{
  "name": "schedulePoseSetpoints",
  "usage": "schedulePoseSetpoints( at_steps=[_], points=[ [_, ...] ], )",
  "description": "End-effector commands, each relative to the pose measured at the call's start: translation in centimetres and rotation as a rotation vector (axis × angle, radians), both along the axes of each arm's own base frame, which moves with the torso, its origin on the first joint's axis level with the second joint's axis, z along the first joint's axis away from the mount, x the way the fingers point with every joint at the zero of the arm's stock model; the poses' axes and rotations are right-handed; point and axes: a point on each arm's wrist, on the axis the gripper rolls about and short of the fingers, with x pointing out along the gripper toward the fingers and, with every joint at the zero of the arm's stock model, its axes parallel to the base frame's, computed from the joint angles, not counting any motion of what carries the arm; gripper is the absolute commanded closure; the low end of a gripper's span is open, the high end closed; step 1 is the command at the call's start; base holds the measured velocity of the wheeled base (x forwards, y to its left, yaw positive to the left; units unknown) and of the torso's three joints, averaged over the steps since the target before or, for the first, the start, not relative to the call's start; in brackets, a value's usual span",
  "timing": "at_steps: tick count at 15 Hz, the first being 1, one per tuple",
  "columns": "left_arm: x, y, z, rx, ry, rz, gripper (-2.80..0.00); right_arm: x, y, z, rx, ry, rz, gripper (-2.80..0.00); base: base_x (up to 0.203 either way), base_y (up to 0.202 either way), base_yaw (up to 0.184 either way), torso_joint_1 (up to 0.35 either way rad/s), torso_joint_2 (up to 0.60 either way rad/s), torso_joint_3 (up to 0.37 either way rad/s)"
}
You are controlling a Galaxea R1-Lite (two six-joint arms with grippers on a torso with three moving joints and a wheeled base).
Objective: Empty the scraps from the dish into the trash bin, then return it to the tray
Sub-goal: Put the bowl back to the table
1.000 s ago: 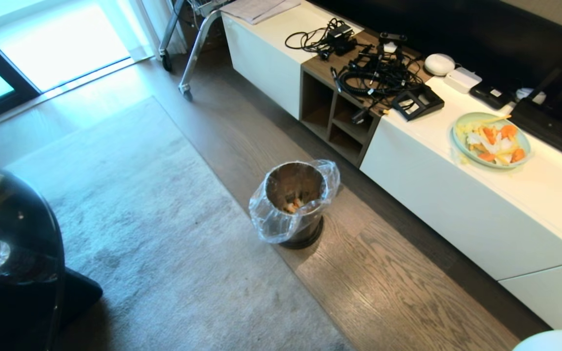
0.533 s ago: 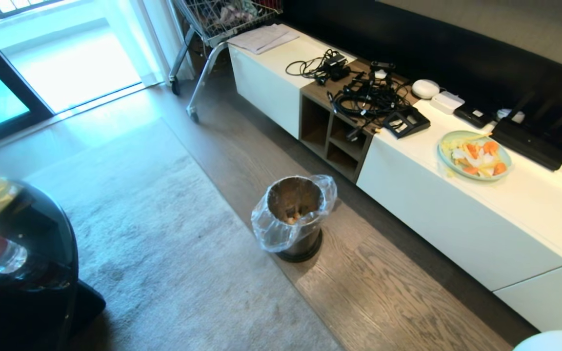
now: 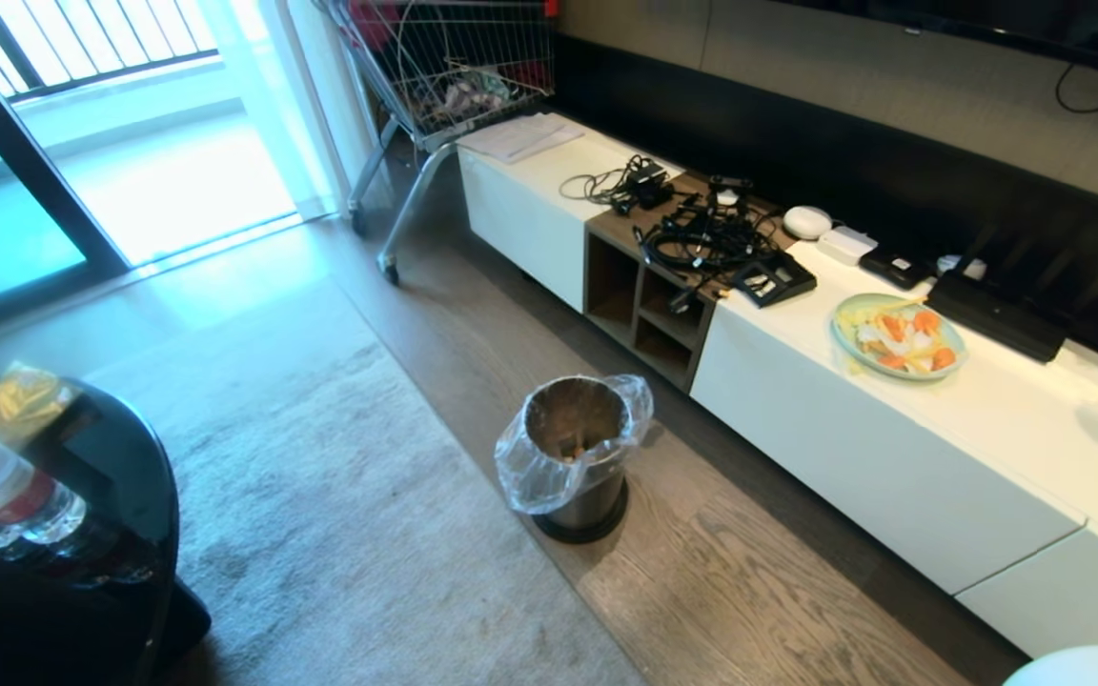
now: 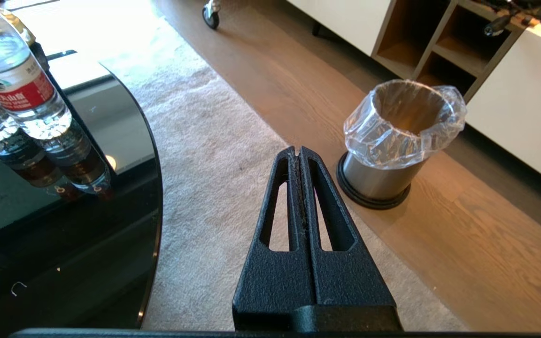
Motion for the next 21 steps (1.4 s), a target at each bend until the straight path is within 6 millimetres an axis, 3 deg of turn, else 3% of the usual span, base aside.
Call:
schedulePoseSetpoints(
  at_steps=[1, 10, 21],
  points=[
    [0.0, 0.0, 0.01, -0.001, -0.001, 0.0, 0.0, 0.01, 0.0, 0.01, -0.001, 0.001, 0.001, 0.0, 0.0, 0.0, 0.0, -0.002, 0.0, 0.204],
    [0.0, 0.0, 0.01, -0.001, -0.001, 0.0, 0.0, 0.01, 0.0, 0.01, -0.001, 0.001, 0.001, 0.0, 0.0, 0.0, 0.0, 0.001, 0.0, 0.199],
    [0.0, 0.0, 0.01, 0.001, -0.001, 0.0, 0.0, 0.01, 0.0, 0.01, -0.001, 0.001, 0.001, 0.0, 0.0, 0.0, 0.0, 0.001, 0.0, 0.016]
  ],
)
